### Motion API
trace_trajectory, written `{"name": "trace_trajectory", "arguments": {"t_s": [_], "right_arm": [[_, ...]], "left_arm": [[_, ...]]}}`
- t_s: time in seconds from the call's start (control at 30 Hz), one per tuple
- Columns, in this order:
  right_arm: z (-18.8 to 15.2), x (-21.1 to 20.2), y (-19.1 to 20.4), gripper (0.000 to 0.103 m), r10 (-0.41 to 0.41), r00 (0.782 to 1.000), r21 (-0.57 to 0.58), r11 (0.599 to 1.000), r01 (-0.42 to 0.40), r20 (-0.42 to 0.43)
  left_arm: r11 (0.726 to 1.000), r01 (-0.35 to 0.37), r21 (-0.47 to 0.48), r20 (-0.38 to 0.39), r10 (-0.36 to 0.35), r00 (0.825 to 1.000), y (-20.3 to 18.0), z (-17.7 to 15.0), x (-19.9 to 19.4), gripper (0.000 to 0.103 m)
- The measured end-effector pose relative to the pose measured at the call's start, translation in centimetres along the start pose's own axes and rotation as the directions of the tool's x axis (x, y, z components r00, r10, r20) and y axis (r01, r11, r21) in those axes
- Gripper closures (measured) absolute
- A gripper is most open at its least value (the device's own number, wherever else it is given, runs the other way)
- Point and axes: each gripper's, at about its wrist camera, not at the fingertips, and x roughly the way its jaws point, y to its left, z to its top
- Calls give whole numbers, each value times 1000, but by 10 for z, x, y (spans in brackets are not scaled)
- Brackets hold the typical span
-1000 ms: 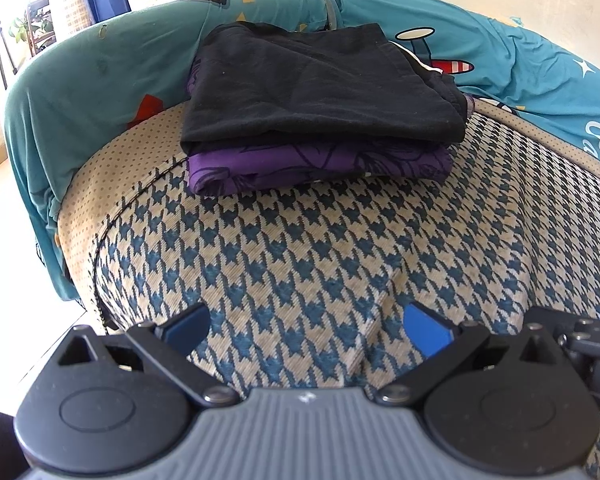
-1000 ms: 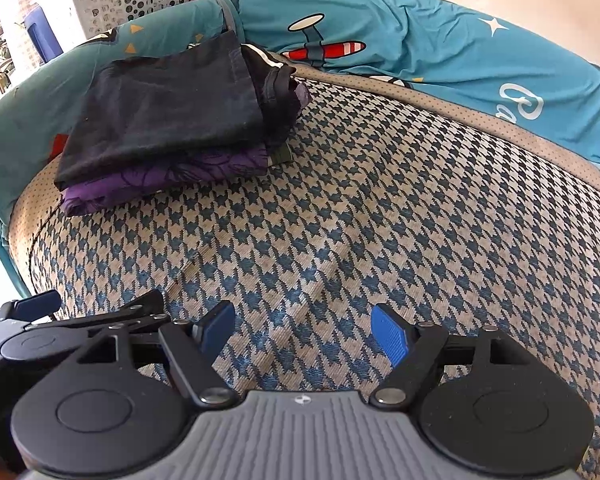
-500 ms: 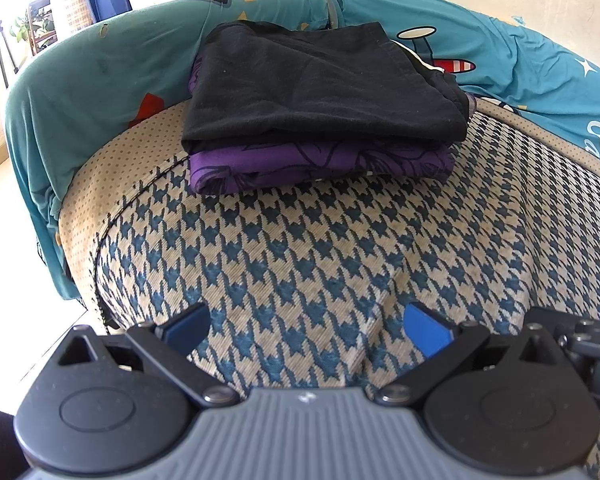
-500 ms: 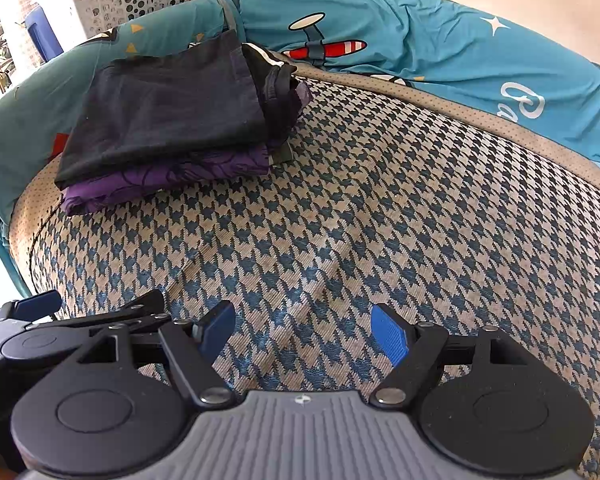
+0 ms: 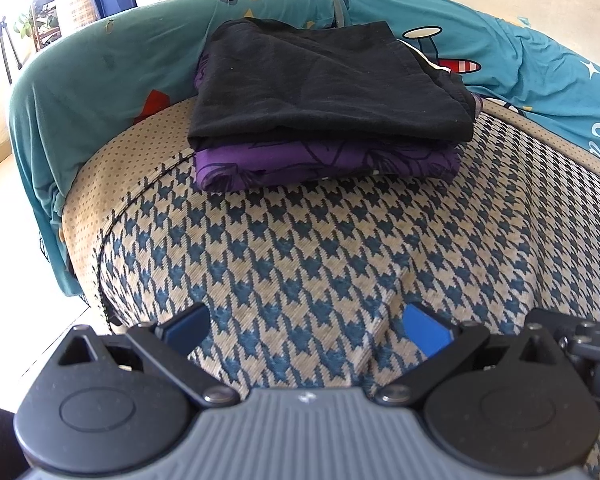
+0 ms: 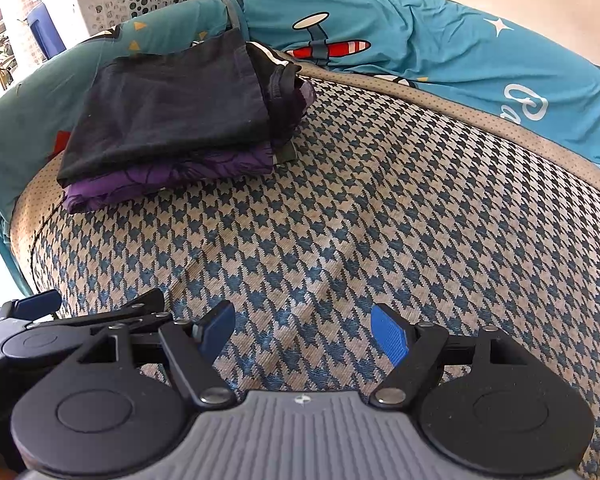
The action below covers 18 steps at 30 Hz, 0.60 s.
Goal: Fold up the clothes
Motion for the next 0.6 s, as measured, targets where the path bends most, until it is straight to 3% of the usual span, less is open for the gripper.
{"name": "trace_trajectory", "arguments": {"t_s": [0.6], "right_arm": [[3,1,2,28,2,1000,-16,1000,-2,2]], "left_arm": [[1000,-7,-7,-4,7,1000,3,-1,1,0]]}}
